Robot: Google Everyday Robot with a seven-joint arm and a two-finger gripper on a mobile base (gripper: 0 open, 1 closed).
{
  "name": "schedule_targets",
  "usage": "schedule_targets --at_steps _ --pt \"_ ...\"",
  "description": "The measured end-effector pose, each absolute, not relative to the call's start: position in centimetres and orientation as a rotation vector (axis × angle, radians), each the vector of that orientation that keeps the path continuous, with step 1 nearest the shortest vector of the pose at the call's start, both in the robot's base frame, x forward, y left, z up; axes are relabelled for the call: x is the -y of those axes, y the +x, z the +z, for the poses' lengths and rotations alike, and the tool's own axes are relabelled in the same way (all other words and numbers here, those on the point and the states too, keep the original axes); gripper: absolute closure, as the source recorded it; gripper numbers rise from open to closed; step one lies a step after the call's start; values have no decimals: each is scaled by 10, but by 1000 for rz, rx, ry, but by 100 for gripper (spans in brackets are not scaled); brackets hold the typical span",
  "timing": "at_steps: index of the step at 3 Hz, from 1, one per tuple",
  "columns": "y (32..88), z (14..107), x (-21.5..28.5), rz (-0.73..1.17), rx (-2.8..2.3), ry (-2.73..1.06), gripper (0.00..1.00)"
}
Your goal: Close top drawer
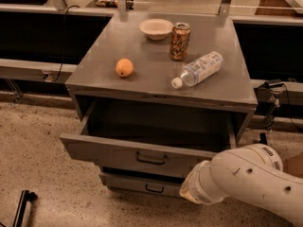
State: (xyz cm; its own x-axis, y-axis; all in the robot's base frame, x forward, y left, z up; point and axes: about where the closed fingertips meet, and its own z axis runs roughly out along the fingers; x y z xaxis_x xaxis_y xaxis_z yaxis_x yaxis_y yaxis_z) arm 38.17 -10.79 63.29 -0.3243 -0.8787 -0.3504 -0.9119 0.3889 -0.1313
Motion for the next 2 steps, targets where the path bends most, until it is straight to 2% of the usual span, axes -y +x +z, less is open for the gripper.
schedule_targets --at_steps 2 --pt "391 632 111 80 -2258 -1528 100"
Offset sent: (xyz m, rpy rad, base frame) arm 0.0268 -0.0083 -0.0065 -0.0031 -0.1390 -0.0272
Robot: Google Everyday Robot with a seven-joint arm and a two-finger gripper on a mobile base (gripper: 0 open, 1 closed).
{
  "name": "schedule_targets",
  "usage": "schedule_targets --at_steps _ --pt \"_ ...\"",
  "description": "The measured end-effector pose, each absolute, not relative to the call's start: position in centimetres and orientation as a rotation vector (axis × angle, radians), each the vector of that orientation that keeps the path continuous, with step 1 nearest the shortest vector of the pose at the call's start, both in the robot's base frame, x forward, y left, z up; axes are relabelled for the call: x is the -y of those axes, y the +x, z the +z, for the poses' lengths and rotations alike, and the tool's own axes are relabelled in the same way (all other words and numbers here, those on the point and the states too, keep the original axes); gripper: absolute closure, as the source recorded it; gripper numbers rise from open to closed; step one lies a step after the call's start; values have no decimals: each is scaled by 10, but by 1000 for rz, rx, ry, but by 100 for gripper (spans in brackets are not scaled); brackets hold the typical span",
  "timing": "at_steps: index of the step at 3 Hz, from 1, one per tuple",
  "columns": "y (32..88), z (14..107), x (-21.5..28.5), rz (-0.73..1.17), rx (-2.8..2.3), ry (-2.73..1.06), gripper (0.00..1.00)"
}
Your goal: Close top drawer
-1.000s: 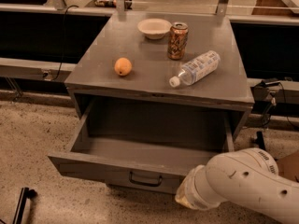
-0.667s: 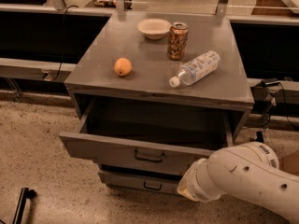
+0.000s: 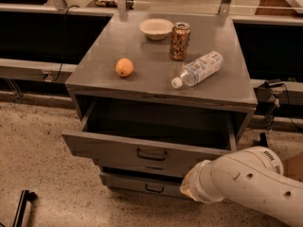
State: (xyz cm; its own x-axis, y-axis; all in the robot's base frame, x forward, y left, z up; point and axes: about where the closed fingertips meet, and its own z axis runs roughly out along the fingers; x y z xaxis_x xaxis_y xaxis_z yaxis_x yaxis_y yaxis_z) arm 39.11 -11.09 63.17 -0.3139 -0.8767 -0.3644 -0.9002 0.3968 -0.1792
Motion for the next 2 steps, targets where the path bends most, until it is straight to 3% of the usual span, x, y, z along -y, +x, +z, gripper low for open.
schedule_targets --at_steps 2 --pt "466 634 114 -4 -2101 -1467 100"
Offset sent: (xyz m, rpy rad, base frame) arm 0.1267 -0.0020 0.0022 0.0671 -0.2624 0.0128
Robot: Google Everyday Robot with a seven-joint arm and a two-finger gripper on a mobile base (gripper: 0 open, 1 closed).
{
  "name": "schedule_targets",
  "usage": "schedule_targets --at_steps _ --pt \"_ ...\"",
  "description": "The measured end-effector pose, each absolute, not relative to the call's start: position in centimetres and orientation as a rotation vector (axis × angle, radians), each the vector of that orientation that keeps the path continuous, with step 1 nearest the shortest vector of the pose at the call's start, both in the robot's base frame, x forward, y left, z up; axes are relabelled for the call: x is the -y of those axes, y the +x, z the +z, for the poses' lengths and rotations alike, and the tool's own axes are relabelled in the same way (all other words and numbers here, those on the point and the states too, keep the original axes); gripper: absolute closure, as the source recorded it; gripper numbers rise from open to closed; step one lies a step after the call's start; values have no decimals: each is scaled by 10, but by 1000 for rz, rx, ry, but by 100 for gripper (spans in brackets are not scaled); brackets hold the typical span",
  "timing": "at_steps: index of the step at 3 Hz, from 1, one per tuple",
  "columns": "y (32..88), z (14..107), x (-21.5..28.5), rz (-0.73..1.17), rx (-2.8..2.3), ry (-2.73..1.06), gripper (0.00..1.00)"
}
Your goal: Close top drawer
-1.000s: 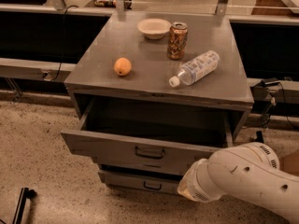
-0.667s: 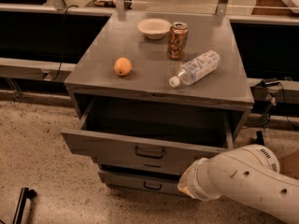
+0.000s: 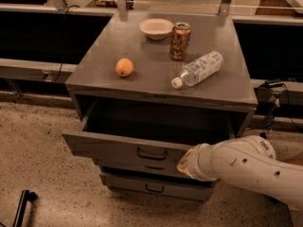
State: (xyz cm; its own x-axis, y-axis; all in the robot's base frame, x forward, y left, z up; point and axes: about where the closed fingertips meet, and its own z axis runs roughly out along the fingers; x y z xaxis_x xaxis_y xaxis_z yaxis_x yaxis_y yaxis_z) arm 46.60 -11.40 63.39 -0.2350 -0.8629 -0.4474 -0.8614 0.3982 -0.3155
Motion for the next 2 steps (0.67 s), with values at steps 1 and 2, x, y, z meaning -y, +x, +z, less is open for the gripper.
schedule_targets --at_steps 1,2 --pt "492 635 105 30 -2042 -1455 100" --pt "504 639 100 41 -1995 -1467 100"
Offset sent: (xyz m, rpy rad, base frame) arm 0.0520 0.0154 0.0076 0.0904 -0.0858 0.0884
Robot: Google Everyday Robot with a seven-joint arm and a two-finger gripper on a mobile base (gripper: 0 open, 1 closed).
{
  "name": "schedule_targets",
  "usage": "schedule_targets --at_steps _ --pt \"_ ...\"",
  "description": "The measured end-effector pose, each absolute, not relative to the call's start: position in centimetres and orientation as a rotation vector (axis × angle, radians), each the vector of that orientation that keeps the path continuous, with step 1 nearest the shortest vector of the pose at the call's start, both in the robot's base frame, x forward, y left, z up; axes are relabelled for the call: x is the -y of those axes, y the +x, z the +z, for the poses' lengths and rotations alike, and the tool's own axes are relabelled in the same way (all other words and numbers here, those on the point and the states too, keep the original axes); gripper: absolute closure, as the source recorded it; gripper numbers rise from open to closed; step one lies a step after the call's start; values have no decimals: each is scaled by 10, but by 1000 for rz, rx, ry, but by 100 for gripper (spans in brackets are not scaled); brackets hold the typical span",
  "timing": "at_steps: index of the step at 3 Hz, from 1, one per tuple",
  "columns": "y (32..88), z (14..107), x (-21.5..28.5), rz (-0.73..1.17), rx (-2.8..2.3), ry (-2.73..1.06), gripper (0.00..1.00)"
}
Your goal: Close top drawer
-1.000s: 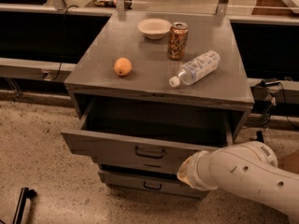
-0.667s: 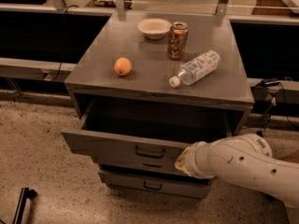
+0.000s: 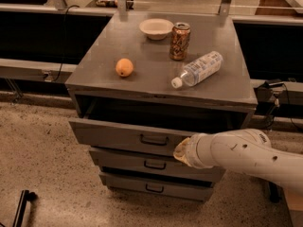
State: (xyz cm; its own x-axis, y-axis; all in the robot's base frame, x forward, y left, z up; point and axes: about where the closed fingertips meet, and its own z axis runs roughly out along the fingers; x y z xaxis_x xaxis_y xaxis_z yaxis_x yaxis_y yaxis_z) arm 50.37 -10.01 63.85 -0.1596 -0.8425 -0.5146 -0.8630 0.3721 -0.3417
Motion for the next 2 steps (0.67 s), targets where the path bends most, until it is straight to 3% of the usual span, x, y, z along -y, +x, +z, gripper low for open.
schedule_targets --at_steps 2 --pt "524 637 110 65 -1952 -1469 100"
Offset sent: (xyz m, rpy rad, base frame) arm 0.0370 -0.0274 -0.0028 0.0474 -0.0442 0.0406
